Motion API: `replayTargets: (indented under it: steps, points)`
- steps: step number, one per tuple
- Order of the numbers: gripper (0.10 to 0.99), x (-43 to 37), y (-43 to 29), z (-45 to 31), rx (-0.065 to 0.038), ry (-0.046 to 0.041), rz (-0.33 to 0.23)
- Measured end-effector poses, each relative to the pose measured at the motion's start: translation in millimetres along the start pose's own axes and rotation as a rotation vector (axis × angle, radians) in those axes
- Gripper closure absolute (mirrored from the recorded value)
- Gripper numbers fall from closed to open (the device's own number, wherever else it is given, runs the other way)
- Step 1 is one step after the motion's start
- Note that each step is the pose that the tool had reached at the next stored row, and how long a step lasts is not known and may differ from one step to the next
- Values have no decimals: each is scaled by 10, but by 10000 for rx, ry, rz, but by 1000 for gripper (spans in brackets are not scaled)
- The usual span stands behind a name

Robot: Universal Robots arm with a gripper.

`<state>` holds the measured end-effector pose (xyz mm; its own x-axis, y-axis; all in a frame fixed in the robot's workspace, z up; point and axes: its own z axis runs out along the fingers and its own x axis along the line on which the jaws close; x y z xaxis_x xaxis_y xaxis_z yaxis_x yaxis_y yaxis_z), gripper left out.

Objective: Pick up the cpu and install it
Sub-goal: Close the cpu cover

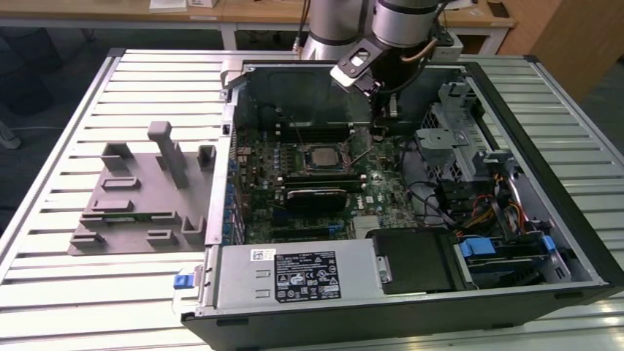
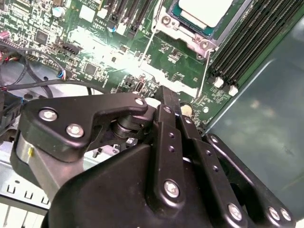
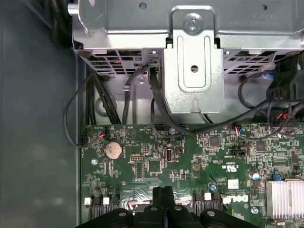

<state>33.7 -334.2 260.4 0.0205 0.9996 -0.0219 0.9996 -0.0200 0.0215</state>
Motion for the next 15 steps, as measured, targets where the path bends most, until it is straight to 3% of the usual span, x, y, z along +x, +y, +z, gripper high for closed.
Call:
replayTargets:
  steps: [4,11,15]
  points:
    - [980,2,85,11,-1,0,-11]
    - [980,4,91,123,-2,-8,-37]
    - [980,5,90,149,-1,-10,-41]
